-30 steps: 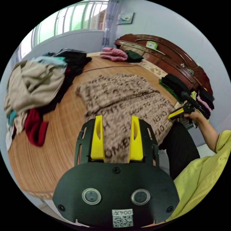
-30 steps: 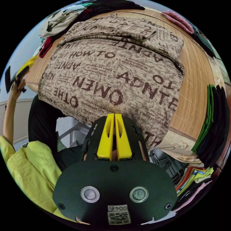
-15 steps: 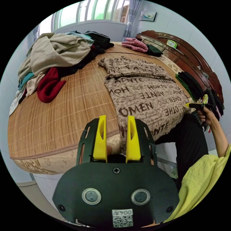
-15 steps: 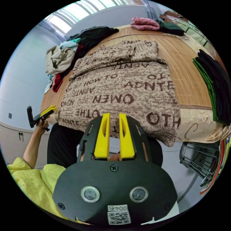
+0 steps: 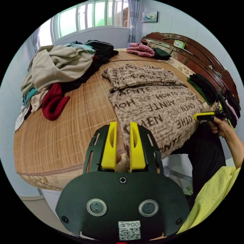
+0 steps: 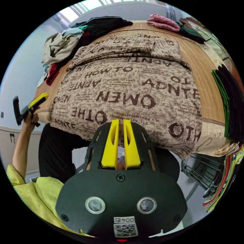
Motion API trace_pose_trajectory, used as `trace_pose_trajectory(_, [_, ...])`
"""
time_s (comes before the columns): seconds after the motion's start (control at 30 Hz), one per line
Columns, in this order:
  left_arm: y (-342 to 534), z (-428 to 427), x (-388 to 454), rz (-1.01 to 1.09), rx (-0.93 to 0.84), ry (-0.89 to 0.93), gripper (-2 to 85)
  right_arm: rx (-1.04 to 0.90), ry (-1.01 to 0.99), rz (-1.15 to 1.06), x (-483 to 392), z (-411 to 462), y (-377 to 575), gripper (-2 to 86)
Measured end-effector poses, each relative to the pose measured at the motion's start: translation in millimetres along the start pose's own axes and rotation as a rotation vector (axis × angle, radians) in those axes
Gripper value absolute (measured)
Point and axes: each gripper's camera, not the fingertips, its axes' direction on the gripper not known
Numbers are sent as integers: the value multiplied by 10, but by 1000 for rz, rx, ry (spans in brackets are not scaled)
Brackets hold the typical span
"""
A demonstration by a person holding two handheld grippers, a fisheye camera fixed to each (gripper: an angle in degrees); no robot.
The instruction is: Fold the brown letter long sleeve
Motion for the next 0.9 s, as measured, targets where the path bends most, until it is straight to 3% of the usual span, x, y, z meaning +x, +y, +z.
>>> trace_pose_trajectory(0.33, [-1510,202,117,109,-90,-153,51,-24,-49,-12,-20,65,-108,31])
trace_pose_trajectory(0.73, [-2079,494,674,333,-160,-215,45,-58,-78,-39,-129,191,-395,17])
trace_pose_trajectory(0.8, [-2100,544,618,308,-184,-313,41,-58,-84,-37,-146,215,-441,15])
trace_pose_trajectory(0.9, [-2092,550,308,139,-189,-216,48,-59,-72,-44,-210,257,-526,13])
